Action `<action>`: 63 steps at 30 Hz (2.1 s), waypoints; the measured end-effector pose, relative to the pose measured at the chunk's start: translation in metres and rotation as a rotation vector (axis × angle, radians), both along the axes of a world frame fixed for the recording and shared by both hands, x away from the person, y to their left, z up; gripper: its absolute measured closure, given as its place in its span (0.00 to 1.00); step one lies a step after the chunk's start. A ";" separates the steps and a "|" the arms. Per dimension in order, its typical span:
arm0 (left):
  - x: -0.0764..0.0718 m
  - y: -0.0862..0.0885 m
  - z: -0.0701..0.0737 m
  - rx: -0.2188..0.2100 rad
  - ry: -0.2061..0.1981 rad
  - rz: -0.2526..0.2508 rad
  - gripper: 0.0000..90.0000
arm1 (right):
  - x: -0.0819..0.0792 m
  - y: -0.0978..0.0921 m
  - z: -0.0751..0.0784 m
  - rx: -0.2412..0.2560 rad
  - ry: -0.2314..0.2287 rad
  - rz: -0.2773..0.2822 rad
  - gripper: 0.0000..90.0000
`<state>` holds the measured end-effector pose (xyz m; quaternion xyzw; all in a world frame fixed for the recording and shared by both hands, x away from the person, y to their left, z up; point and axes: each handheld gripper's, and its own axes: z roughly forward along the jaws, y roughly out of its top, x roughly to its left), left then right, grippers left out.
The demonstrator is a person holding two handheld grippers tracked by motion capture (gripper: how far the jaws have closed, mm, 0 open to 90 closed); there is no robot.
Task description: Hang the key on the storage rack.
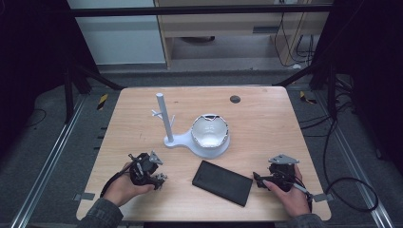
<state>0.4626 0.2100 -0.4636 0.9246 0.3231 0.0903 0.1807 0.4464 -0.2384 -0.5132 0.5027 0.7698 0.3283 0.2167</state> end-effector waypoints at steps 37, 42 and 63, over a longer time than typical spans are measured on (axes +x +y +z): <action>-0.010 -0.008 -0.005 0.051 -0.008 0.023 0.74 | -0.002 0.002 0.000 -0.003 0.000 0.010 0.01; -0.012 -0.009 0.000 0.061 -0.012 0.017 0.84 | -0.002 0.001 0.000 -0.005 -0.002 0.012 0.01; -0.005 -0.006 -0.002 0.017 0.008 0.029 0.67 | -0.003 0.002 0.000 -0.003 -0.001 0.014 0.01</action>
